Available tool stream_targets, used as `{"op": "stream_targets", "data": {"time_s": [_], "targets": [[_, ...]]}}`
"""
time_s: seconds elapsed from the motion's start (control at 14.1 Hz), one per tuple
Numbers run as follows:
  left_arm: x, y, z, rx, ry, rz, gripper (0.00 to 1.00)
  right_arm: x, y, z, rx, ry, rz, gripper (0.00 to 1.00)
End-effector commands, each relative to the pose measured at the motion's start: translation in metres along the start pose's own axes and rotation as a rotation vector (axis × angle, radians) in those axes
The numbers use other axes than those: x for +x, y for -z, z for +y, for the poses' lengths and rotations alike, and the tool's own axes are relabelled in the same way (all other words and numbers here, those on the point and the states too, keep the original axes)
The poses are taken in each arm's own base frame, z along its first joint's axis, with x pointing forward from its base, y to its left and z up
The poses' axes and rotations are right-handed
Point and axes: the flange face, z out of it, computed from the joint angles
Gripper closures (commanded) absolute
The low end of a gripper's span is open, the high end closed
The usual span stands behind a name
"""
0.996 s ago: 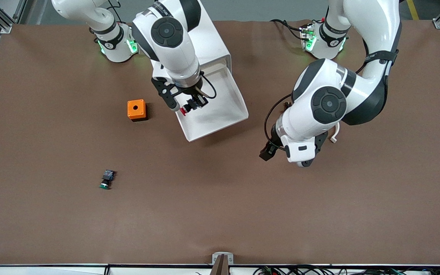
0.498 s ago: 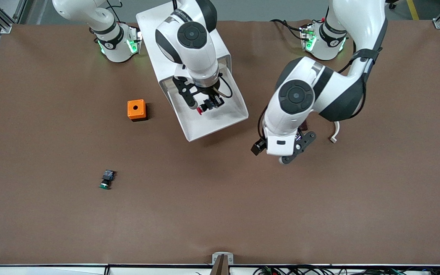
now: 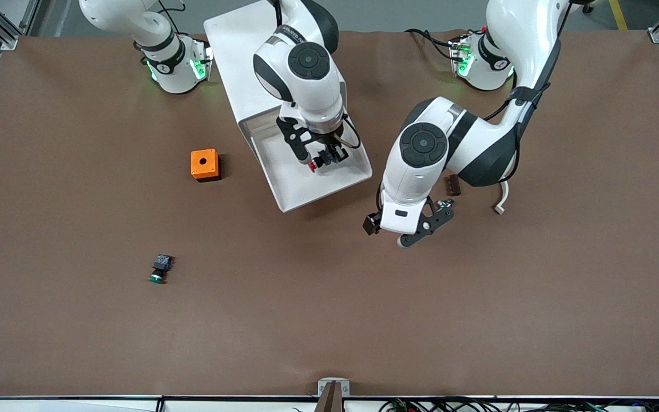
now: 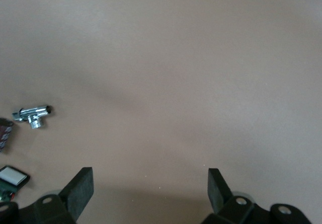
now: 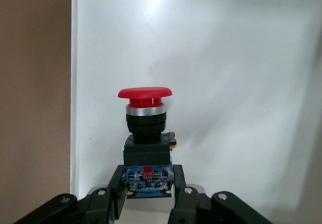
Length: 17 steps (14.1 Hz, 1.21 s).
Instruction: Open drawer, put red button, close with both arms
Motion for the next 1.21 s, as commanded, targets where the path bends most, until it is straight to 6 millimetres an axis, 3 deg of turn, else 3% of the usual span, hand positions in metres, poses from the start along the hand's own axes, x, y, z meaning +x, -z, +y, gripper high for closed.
{"op": "stream_targets", "data": {"time_s": [0.0,0.14,0.78,0.85,0.92,1.14], "targets": [[-0.007,-0.009,-0.002,0.0,-0.072,0.01,0.0,-0.009,-0.003,-0.004,0.003,-0.027,0.0,1.0],[-0.009,-0.019,0.0,0.003,-0.113,-0.01,0.0,-0.01,-0.009,-0.004,-0.004,-0.035,0.008,1.0],[-0.058,-0.07,0.019,0.013,-0.187,-0.119,0.0,-0.017,-0.026,-0.009,-0.011,-0.048,0.025,1.0],[-0.059,-0.071,0.02,0.006,-0.173,-0.142,0.0,-0.017,-0.026,-0.009,-0.013,-0.045,0.026,0.54],[-0.062,-0.071,0.021,-0.001,-0.167,-0.159,0.0,-0.016,-0.026,-0.009,-0.013,-0.039,0.029,0.01],[-0.076,-0.072,0.025,-0.007,-0.197,-0.179,0.0,-0.016,-0.018,-0.012,-0.004,0.097,0.076,0.0]]}}
